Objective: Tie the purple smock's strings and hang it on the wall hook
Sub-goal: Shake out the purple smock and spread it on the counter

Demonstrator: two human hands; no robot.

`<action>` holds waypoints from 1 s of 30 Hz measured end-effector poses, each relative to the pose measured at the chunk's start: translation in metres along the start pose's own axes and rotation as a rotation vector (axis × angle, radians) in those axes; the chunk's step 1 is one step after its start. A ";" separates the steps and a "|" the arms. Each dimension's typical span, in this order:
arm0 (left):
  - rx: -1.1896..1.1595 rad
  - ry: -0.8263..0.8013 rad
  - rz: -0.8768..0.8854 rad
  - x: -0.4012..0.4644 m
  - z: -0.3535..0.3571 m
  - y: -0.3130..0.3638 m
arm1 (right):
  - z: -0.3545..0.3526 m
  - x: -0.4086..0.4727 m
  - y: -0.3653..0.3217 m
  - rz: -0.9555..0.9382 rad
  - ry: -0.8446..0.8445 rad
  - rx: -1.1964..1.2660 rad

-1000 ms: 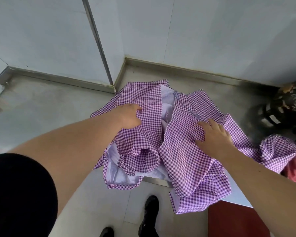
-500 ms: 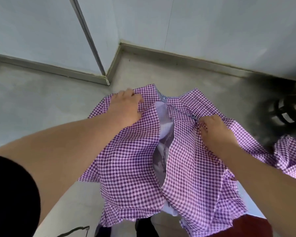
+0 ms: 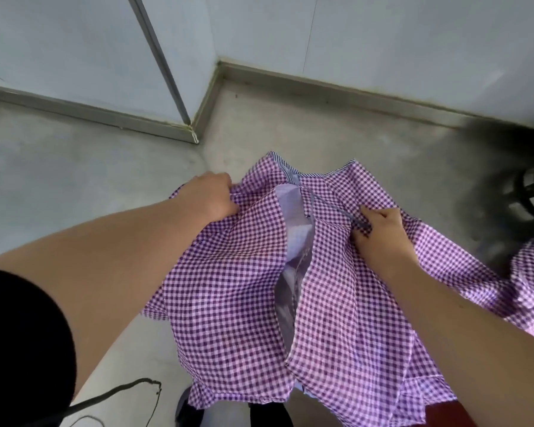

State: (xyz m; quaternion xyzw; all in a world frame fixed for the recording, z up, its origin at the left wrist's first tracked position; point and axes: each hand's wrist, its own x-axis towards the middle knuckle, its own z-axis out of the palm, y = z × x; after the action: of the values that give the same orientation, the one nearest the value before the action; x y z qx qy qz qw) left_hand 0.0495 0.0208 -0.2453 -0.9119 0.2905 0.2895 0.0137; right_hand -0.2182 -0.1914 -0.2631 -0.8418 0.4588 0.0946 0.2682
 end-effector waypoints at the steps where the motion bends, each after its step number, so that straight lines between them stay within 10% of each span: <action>1: 0.106 0.010 0.018 -0.005 -0.002 0.000 | 0.001 -0.005 0.000 -0.010 0.012 -0.005; 5: 0.295 0.005 0.121 -0.020 0.001 0.006 | 0.001 -0.018 -0.002 -0.048 0.058 -0.079; 21: -0.636 -0.249 0.129 -0.110 -0.030 -0.042 | -0.029 -0.132 -0.073 -0.091 0.113 0.142; 30: -0.616 -0.227 0.316 -0.228 -0.087 -0.083 | -0.051 -0.280 -0.123 -0.228 0.100 0.065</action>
State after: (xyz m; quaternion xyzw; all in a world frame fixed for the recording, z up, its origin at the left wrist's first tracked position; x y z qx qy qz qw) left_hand -0.0123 0.1918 -0.0627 -0.7790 0.3237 0.4616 -0.2745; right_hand -0.2787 0.0364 -0.0620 -0.8831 0.3756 0.0062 0.2812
